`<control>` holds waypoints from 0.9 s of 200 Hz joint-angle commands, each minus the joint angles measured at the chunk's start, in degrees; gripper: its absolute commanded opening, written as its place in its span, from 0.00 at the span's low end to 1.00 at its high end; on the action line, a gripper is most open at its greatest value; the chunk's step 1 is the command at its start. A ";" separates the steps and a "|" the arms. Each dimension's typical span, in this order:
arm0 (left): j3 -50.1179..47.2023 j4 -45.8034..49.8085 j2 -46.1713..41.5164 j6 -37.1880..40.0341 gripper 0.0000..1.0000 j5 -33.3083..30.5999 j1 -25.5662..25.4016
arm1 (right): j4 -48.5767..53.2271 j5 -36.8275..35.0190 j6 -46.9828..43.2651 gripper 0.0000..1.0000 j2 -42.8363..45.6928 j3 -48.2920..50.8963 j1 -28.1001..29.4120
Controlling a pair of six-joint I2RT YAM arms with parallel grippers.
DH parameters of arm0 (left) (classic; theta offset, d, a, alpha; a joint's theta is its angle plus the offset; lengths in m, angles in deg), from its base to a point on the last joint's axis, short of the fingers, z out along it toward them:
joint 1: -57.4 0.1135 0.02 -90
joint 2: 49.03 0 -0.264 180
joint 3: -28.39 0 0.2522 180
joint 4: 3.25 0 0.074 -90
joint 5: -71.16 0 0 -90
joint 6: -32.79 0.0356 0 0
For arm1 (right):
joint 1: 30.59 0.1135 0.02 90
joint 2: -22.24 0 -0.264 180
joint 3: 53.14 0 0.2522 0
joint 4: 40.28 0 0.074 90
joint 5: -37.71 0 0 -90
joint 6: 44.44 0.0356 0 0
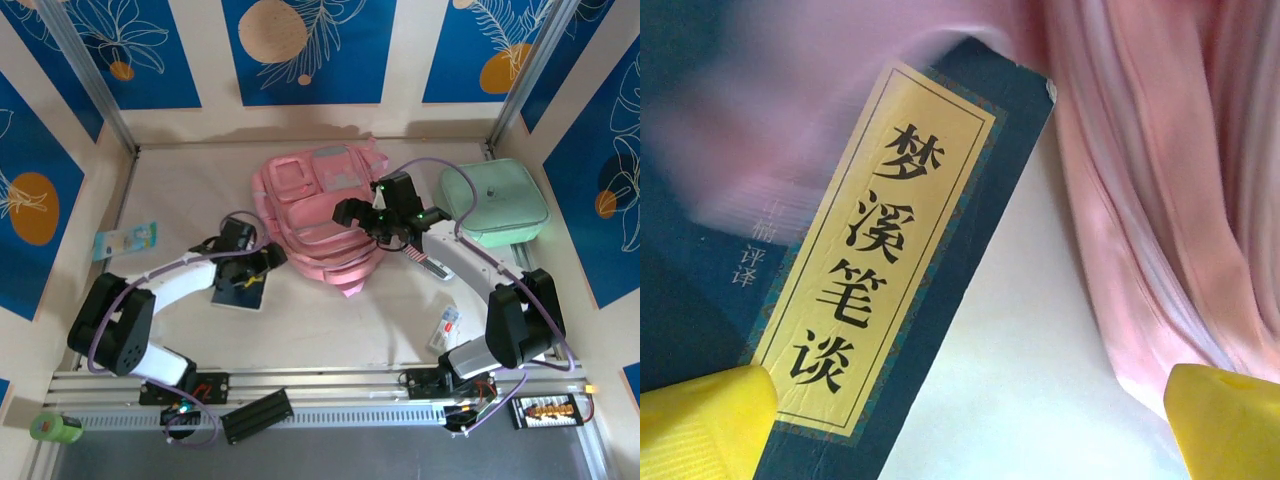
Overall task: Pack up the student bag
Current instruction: Move the book to the center of the table.
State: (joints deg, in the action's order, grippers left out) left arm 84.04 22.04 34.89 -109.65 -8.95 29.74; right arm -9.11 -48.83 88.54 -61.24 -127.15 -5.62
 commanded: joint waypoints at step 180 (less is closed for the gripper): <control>1.09 18.13 -3.73 20.72 0.79 0.77 18.12 | 17.52 -14.69 -11.39 0.51 -32.85 -30.46 27.17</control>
State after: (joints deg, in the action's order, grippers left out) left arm 86.07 39.92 29.36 -91.27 -10.90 47.45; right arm 2.01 -57.76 80.65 -90.64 -154.21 20.48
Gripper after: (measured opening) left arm 0.818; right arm 0.528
